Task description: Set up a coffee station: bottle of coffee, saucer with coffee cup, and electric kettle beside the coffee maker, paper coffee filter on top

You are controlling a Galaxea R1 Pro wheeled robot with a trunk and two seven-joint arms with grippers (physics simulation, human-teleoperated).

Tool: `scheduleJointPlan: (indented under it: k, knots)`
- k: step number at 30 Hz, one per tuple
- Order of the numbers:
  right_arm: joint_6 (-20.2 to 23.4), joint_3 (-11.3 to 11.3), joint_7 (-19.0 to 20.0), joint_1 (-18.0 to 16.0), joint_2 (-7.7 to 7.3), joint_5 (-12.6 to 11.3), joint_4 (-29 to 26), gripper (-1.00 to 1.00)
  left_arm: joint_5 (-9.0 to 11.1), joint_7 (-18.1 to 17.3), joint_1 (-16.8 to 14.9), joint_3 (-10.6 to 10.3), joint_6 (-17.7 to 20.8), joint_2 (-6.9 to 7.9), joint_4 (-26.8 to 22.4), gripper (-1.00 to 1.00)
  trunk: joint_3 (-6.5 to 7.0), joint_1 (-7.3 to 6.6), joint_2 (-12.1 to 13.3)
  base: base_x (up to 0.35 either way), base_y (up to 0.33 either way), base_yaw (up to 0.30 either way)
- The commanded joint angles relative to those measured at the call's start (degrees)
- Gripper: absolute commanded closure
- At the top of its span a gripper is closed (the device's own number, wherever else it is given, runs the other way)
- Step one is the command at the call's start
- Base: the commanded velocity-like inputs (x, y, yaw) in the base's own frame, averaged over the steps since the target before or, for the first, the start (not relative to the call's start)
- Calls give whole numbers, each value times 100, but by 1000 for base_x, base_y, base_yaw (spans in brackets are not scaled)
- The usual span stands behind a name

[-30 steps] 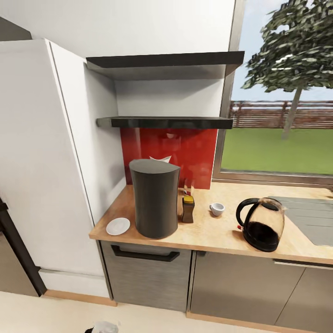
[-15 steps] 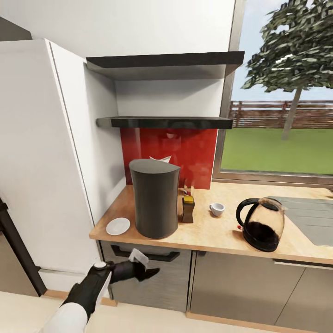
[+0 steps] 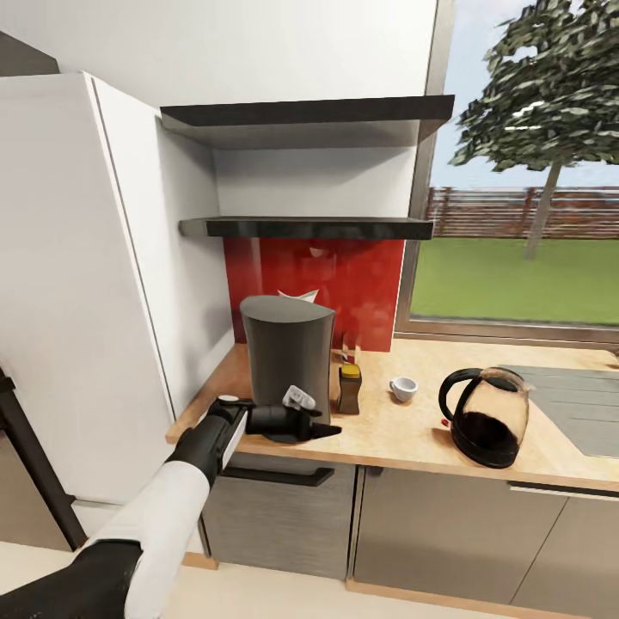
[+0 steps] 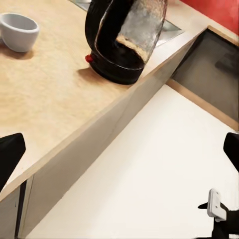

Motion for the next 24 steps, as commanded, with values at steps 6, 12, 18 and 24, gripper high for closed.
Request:
scheduleJointPlan:
  k: [6,12,18,24]
  knots:
    - [-40,-75,2,-1,8,26,-12,-100,20,-117,83,0,27,67,3,-100,-3,2,-4,29,-19,0]
    - [-35,-88,2,-1,-6,18,-3,-100,28,-119,91,0,8,45,3,-100,-3,2,-4,231,-157,0]
    - [-35,-91,0,-2,-39,19,1,-100,36,-116,85,-2,7,28,39,-100,-3,2,-4,243,-171,-61]
    - [-35,-76,-1,0,-23,28,5,-100,38,-109,85,-2,7,25,49,-100,0,2,-4,20,-229,-143]
